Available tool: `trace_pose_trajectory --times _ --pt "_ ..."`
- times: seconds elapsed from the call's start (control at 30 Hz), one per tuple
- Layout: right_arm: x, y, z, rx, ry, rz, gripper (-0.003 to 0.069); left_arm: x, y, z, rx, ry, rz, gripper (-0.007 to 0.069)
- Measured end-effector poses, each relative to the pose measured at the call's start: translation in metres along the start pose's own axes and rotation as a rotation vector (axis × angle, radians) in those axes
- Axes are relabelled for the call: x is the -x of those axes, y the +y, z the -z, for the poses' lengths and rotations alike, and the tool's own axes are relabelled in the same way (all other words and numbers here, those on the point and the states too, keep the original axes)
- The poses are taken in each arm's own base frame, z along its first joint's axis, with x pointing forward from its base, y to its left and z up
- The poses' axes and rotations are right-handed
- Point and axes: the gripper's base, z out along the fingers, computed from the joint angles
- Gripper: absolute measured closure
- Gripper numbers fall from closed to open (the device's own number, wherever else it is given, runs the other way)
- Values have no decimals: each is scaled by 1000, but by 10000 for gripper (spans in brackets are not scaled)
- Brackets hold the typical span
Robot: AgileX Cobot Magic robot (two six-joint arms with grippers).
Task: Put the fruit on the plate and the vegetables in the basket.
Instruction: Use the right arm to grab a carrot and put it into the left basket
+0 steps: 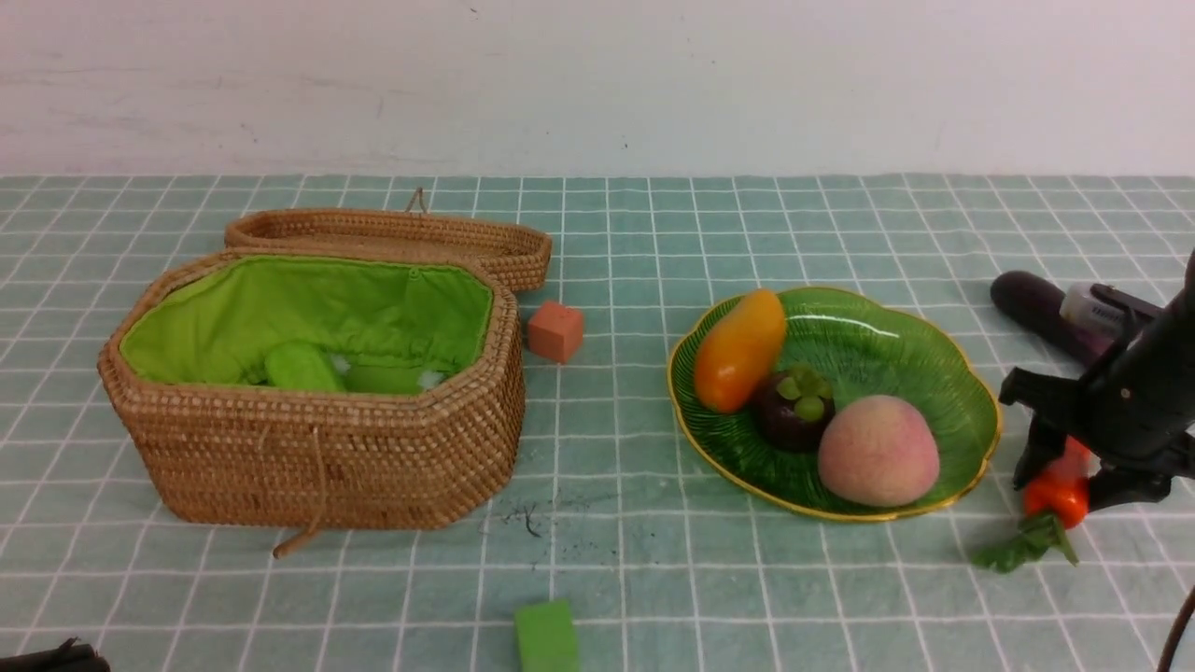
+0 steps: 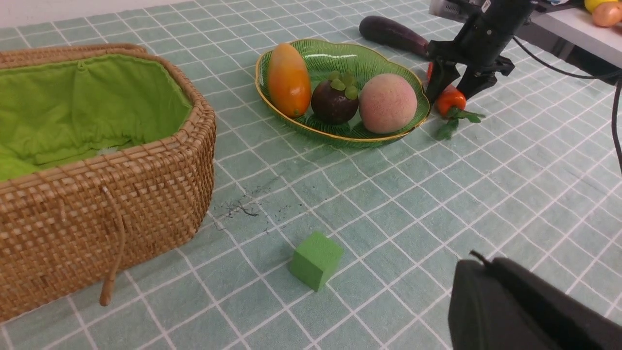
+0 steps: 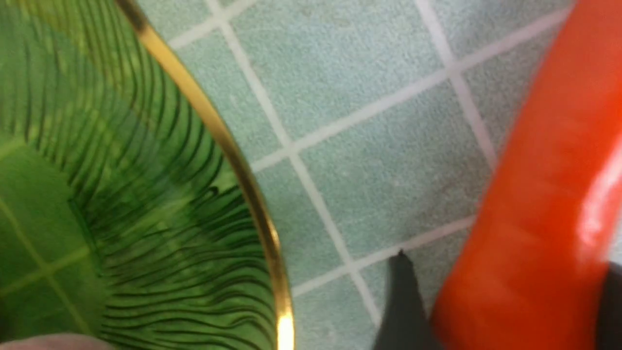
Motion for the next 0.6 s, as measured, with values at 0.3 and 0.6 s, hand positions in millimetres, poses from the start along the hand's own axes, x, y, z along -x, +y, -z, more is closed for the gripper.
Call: trace_pose_trajectory --times 0.3,0.6 --pt "-13 1 22 -15 118 126 282 -2 0 0 3 20 0 617" --pt "-63 50 178 126 -157 378 282 1 -2 0 -26 -9 30 617"
